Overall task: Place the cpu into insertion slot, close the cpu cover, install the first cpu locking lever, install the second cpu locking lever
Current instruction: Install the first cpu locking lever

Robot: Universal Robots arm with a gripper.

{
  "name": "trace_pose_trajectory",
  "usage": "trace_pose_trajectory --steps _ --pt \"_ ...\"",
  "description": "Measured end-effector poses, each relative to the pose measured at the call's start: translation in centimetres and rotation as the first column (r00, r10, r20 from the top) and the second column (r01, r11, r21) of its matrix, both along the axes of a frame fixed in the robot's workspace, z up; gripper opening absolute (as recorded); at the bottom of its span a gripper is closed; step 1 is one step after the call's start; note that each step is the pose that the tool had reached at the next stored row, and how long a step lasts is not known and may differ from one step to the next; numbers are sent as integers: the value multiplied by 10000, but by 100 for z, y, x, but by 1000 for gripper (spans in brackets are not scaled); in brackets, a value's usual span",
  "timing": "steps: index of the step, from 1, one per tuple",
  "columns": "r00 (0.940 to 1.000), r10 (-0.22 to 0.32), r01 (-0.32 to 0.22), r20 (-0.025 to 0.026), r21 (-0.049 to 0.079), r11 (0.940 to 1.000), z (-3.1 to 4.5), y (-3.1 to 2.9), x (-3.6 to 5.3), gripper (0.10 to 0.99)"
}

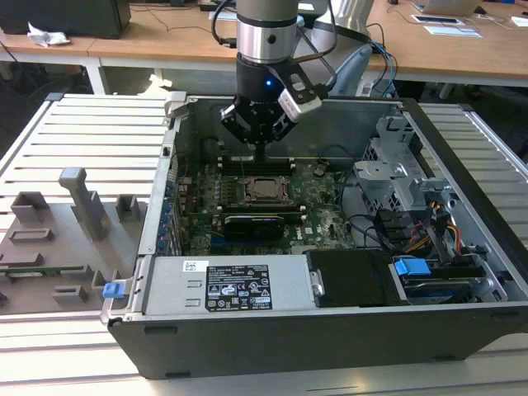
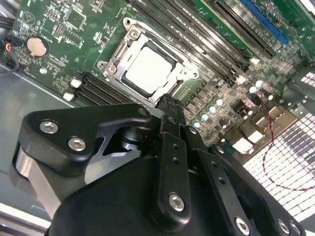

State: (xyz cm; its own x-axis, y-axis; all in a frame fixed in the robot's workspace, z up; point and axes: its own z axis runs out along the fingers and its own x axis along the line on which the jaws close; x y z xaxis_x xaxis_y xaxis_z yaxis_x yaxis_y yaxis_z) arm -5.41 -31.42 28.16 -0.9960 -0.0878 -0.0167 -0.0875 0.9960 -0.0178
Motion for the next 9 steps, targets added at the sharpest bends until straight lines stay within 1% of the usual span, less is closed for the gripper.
trace_pose_trajectory --steps 2,4,6,9 --pt "9981 -609 609 -1 -1 9981 -11 0 -1 106" --pt "9947 -1026 1026 -2 13 9947 -12 0 -1 106" --pt "9929 -1190 1190 -5 63 9929 -13 1 -1 106" --pt "9928 -1198 1198 -7 62 9928 -13 0 -1 106"
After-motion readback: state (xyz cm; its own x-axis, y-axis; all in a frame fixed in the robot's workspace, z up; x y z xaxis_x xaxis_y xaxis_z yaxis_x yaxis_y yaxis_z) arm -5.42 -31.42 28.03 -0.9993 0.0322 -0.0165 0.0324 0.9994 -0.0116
